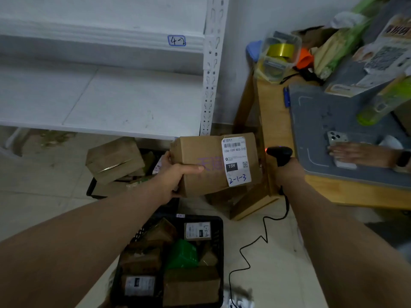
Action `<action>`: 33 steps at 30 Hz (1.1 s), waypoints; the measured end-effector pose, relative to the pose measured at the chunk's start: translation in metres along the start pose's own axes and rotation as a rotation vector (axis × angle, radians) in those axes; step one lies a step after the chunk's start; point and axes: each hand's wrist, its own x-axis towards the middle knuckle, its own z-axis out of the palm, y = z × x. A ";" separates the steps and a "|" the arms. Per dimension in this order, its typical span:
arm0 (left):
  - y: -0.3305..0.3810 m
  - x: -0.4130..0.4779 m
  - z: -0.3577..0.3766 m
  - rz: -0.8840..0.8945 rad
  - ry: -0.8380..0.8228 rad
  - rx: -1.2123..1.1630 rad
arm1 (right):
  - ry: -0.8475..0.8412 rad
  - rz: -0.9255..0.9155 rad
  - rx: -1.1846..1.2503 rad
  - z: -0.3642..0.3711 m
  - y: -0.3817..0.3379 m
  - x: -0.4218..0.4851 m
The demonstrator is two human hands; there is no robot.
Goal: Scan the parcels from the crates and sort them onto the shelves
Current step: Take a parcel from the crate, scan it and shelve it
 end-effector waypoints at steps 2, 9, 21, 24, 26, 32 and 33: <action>-0.003 0.001 0.000 -0.009 -0.007 0.005 | 0.011 -0.010 -0.023 0.003 0.002 0.004; -0.001 -0.002 -0.008 -0.015 -0.001 -0.023 | 0.019 0.053 -0.038 0.002 -0.002 0.002; 0.016 -0.030 -0.036 0.027 -0.016 -0.052 | 0.130 -0.139 0.031 0.016 -0.035 -0.063; 0.019 -0.039 -0.054 0.050 -0.004 -0.067 | -0.012 -0.166 0.051 0.031 -0.058 -0.086; 0.020 -0.044 -0.071 0.072 0.019 -0.075 | -0.087 -0.131 0.121 0.041 -0.072 -0.100; 0.037 -0.067 -0.137 0.120 0.041 -0.068 | -0.358 -0.001 0.401 0.051 -0.123 -0.164; 0.042 -0.074 -0.150 0.119 0.031 -0.058 | -0.376 -0.014 0.416 0.052 -0.135 -0.175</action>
